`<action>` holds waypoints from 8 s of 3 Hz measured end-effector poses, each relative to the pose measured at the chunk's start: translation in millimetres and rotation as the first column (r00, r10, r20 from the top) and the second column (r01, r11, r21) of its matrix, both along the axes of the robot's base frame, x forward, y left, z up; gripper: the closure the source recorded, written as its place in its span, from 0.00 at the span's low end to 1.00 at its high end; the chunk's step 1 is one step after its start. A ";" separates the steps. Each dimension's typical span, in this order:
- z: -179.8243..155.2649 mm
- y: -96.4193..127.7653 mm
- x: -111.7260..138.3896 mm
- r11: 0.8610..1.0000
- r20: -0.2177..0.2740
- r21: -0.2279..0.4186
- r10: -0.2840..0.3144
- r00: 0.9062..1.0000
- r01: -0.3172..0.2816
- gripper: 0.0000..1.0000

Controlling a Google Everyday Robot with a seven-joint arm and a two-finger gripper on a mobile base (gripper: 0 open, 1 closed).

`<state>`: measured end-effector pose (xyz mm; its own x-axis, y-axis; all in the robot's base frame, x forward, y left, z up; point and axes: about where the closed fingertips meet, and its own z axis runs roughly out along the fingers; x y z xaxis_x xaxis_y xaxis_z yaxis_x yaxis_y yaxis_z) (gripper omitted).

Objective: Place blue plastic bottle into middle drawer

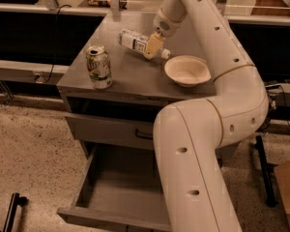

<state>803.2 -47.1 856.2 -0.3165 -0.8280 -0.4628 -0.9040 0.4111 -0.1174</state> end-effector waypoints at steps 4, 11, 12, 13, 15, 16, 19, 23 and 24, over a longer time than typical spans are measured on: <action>173.3 -103.6 -118.1 0.987 0.206 0.030 0.148 0.967 -0.158 1.00; 213.2 -50.8 -318.9 0.955 0.308 0.065 0.258 0.916 -0.291 1.00; 203.1 -31.5 -305.7 0.948 0.291 0.075 0.276 0.916 -0.309 1.00; 194.5 3.1 -318.9 0.931 0.326 0.110 0.296 0.898 -0.347 1.00; 86.7 9.7 -320.1 0.966 0.327 0.131 0.170 0.930 -0.222 1.00; 52.8 12.8 -323.2 0.971 0.306 0.120 0.161 0.939 -0.205 1.00; -168.6 32.3 -342.4 0.953 0.058 0.001 0.301 0.952 -0.302 1.00; -331.5 -5.2 -339.6 0.963 -0.080 -0.085 0.250 0.965 -0.256 1.00; -416.2 -20.1 -334.0 0.964 -0.126 -0.088 0.241 0.962 -0.252 1.00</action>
Offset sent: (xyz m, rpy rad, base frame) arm -0.1658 -0.0767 0.2144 0.1017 -0.3510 0.2656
